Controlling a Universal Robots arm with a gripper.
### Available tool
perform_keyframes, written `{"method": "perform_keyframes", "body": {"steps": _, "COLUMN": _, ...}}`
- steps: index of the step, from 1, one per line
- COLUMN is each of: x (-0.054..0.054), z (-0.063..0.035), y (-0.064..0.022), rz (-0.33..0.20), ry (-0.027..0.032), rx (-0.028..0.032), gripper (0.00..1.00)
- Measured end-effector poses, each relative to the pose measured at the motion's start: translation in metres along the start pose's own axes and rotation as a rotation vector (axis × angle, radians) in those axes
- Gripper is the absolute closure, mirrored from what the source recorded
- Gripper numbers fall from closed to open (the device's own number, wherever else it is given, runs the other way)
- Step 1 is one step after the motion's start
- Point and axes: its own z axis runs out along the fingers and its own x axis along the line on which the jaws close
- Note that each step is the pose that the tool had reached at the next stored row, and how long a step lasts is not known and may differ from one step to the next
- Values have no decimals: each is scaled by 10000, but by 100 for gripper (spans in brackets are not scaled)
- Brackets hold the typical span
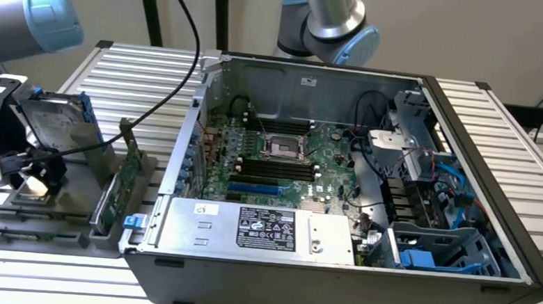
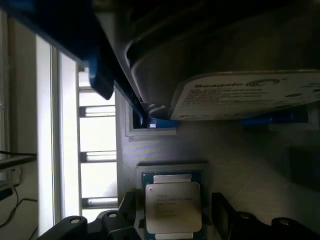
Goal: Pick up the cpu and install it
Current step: 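Pick up the cpu and move it towards the insertion slot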
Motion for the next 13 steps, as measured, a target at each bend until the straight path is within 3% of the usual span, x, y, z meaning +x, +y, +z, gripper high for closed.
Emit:
{"method": "perform_keyframes", "body": {"steps": 7, "x": -29, "z": 1, "y": 3, "rz": -76, "ry": 111, "rx": 4, "gripper": 29}}
{"method": "perform_keyframes", "body": {"steps": 11, "x": -30, "z": 0, "y": 2, "rz": -78, "ry": 125, "rx": 7, "gripper": 29}}
{"method": "perform_keyframes", "body": {"steps": 13, "x": -30, "z": 0, "y": 2, "rz": -77, "ry": 125, "rx": 7, "gripper": 38}}
